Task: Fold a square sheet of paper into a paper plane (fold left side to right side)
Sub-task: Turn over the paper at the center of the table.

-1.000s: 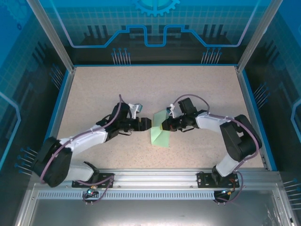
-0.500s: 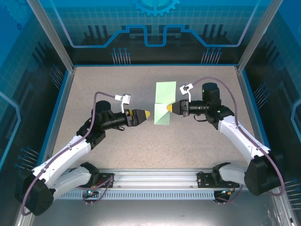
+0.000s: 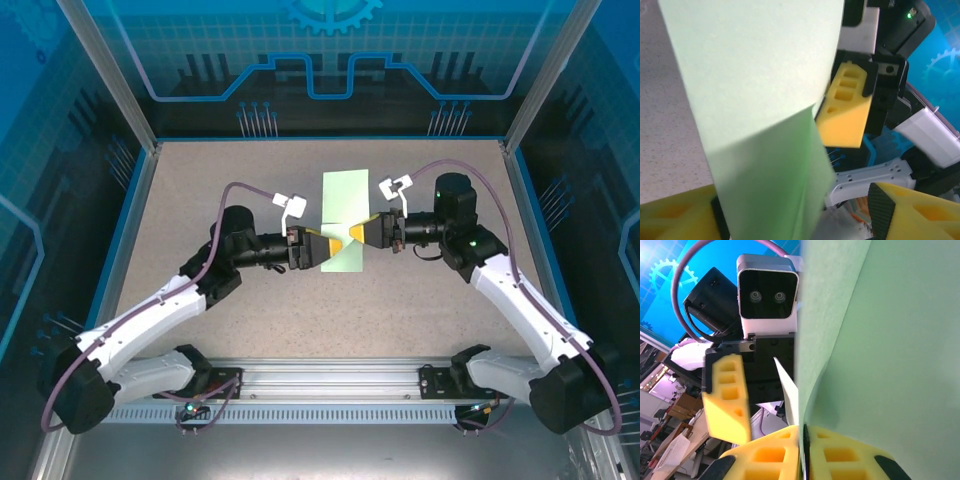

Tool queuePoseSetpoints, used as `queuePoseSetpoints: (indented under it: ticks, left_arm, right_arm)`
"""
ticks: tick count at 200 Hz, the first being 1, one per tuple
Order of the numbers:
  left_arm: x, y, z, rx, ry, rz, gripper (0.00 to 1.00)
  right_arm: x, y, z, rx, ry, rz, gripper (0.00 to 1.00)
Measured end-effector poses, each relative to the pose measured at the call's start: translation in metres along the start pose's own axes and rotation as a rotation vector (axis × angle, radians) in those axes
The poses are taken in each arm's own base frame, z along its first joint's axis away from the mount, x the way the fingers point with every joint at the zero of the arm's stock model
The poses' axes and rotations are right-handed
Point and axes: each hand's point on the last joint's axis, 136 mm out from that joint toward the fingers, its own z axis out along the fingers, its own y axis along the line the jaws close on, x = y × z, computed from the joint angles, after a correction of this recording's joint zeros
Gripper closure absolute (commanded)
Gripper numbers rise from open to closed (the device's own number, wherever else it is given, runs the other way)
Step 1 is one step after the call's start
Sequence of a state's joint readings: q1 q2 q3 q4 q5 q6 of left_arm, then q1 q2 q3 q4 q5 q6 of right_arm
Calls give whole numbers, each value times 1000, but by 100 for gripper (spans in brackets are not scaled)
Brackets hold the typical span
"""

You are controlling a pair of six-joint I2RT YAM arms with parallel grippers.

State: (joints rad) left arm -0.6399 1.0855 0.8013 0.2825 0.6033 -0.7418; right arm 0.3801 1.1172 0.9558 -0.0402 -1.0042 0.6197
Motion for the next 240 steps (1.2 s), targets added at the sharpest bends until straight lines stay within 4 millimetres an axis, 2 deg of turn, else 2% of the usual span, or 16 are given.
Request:
queuePoseSetpoints:
  ticks: [22,32,62,78,87,111,124,144,166,174,206,240]
  left_arm:
    - [-1,-2,1,6,-4,16,68]
    - [-1,-2,1,5,-5,16,72]
    - [-1,1,-1,-16,-14,19,85]
    - [-1,4,-3,-41,-17,24,88]
    - [1,9,-4,-67,-14,25,89]
    - [10,28,-6,-190,13,32,94]
    - [17,39,-6,-284,38,48,96]
    - [25,56,-7,-461,87,94,98]
    - [35,80,-12,-683,144,143,100]
    - [40,90,-16,-767,169,156,100]
    - [59,140,-44,-1156,282,183,100]
    - [70,174,-55,-1466,414,222,100]
  right_arm:
    - [0,0,0,1,1,8,85]
    - [0,0,0,1,1,9,83]
    - [5,1,-3,19,7,12,66]
    - [9,1,-6,43,10,7,54]
    - [12,0,-8,72,10,9,47]
    - [14,-13,-19,206,8,-2,36]
    - [15,-29,-30,337,-1,-1,32]
    - [22,-62,-54,563,1,18,19]
    - [39,-98,-91,838,27,62,3]
    - [44,-107,-105,920,33,73,1]
    - [62,-124,-150,1143,20,98,1]
    - [73,-128,-170,1229,5,112,1]
